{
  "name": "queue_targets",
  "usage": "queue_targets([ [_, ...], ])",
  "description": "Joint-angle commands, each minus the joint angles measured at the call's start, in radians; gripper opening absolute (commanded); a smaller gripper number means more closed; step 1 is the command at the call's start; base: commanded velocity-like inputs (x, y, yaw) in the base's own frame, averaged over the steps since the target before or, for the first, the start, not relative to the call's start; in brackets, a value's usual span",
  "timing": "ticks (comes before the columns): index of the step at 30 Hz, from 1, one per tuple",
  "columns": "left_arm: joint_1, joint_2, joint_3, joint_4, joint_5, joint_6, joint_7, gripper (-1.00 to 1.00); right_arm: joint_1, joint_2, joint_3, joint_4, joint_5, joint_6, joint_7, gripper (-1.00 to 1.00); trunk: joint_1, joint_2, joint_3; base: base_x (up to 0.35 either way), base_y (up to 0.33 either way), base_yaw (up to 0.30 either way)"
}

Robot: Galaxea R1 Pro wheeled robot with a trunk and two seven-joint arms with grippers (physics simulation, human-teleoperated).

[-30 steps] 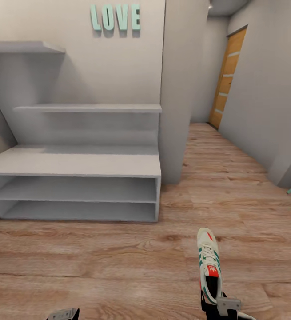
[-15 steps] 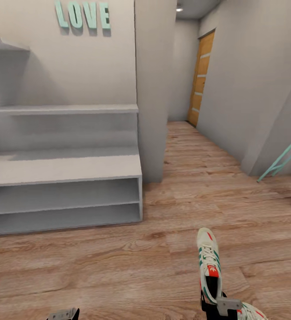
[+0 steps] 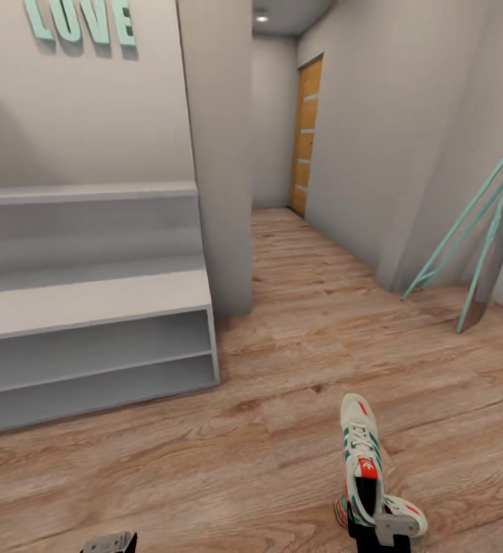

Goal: Pick up the two gym shoes and the two sandals from the corridor floor and place them onto the hallstand (shoe rack) in the corridor, making sure they are on the rack and not on the floor. Arrange them so the two gym shoes are next to each other and the two sandals are next to each other.

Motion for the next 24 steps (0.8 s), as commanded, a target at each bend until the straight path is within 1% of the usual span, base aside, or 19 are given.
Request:
queue_targets([
  [1, 0.000, 0.000, 0.004, 0.001, 0.010, -0.001, -0.010, 1.00, -0.001, 0.000, 0.001, 0.001, 0.008, -0.001, -0.008, -1.00, 0.000, 0.000, -0.001, 0.000, 0.000, -0.287],
  [7, 0.000, 0.000, 0.004, 0.001, 0.011, -0.001, -0.010, 1.00, -0.001, 0.000, 0.001, 0.001, 0.009, -0.001, -0.008, -1.00, 0.000, 0.000, -0.001, 0.000, 0.004, -0.287],
  [15, 0.000, 0.000, 0.004, 0.001, 0.011, -0.001, -0.010, 1.00, -0.001, 0.000, 0.001, 0.001, 0.009, -0.001, -0.008, -1.00, 0.000, 0.000, -0.001, 0.072, 0.139, -0.287],
  [24, 0.000, 0.000, 0.004, 0.001, 0.011, -0.001, -0.011, 1.00, -0.001, 0.000, 0.001, 0.001, 0.009, -0.001, -0.008, -1.00, 0.000, 0.000, -0.001, 0.015, 0.026, -0.287],
])
